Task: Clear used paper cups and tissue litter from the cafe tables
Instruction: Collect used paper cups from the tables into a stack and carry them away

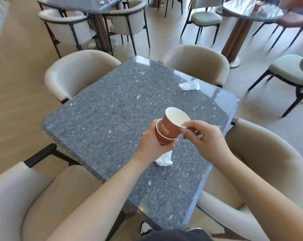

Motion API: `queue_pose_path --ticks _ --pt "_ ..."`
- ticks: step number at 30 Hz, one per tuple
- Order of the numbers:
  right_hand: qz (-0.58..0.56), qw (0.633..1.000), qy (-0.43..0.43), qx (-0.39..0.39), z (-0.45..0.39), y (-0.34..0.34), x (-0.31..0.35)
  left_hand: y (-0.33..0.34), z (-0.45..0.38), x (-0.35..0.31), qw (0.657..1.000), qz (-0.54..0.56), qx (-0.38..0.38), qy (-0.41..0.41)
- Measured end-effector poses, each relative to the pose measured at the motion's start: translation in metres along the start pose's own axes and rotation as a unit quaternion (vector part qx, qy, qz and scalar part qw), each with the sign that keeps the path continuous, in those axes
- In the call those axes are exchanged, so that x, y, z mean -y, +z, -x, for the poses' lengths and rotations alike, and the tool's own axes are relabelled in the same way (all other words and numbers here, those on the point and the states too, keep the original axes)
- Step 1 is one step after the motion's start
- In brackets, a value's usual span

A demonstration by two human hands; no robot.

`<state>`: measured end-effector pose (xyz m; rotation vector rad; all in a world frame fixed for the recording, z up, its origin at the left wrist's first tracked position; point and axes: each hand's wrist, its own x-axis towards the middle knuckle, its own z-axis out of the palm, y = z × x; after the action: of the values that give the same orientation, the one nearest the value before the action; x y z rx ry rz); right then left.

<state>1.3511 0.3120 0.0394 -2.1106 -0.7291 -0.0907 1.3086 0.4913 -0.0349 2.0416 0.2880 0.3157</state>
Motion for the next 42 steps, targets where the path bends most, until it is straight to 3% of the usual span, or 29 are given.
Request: queue_pose_path --ticks 3,8,14,16,22,26,34,42 --pt "0.028 0.999 -0.002 0.016 0.011 0.003 0.008 -0.003 0.007 -0.001 1.000 0.003 0.008 0.017" --pt "0.066 0.996 0.011 -0.055 0.029 -0.001 0.019 0.006 0.019 -0.001 0.999 0.000 0.031 0.039" --pt "0.080 0.991 0.085 0.062 0.052 -0.017 0.020 0.036 0.031 -0.026 0.991 0.012 0.088 0.097" --pt "0.078 0.990 0.096 0.066 0.064 -0.026 0.016 0.048 0.034 -0.038 0.987 0.017 0.115 0.112" --pt "0.042 0.986 0.163 0.010 0.118 -0.077 -0.010 0.108 0.060 -0.076 0.973 0.023 0.193 0.125" --pt "-0.034 0.972 0.226 -0.058 0.176 -0.134 -0.026 0.165 0.099 -0.122 0.955 0.028 0.259 0.140" --pt "-0.070 0.939 0.278 -0.189 0.326 -0.266 -0.062 0.283 0.183 -0.220 0.918 0.076 0.336 0.196" --pt "-0.100 0.880 0.312 -0.342 0.448 -0.363 -0.082 0.395 0.264 -0.296 0.864 0.099 0.450 0.202"
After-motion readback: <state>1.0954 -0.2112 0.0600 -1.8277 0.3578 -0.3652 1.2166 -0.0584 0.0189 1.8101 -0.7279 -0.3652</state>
